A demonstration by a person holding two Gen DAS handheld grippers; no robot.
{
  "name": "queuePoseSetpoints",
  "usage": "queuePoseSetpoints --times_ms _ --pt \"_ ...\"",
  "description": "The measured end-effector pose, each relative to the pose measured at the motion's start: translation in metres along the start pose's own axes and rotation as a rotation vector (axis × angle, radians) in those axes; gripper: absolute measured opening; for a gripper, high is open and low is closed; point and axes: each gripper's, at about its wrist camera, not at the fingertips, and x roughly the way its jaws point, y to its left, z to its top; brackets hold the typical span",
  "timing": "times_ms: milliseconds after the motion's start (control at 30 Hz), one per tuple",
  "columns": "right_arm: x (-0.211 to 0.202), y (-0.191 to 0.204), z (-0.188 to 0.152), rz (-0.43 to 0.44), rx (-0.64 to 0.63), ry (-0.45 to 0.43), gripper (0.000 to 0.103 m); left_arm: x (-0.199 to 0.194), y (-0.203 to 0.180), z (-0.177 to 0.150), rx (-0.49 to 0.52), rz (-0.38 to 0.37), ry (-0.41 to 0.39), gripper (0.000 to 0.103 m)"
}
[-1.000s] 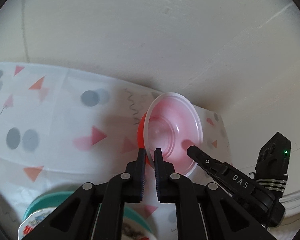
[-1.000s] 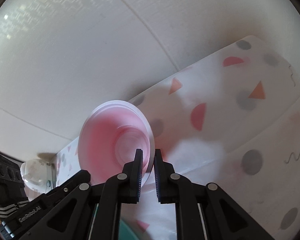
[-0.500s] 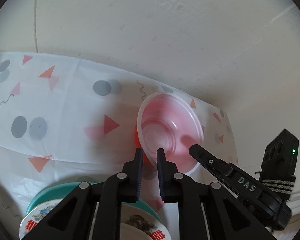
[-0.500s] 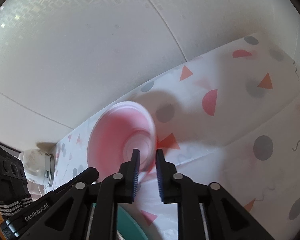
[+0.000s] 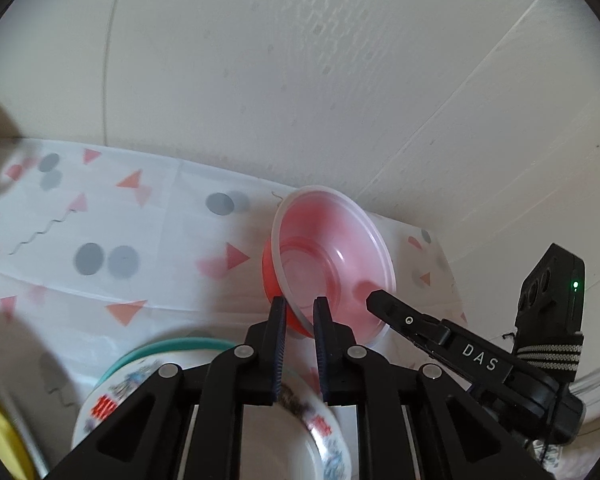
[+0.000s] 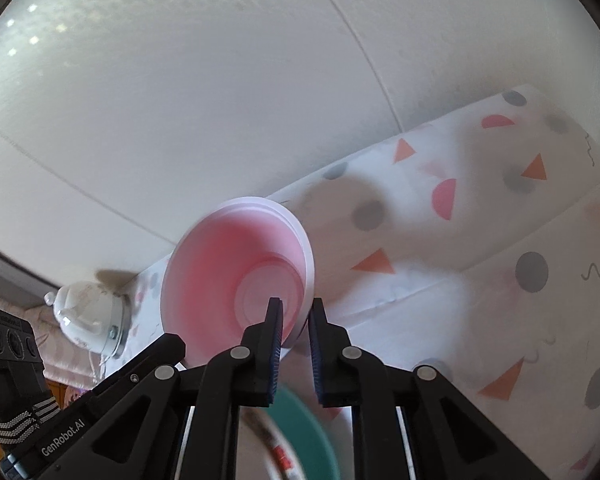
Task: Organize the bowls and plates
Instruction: 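Lift the red plastic bowl and carry it toward the steel bowl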
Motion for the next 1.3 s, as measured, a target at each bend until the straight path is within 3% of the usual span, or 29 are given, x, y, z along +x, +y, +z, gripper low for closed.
queuePoseSetpoints --times_ms 500,1300 --pt "-0.009 0.047 -0.039 0.079 -0.103 0.017 0.012 -0.077 0.020 -0.038 0.026 0.062 -0.131 0.014" --pt "-0.017 0.092 -0.099 0.157 -0.198 0.058 0.012 -0.139 0.055 -0.094 -0.018 0.096 -0.199 0.014"
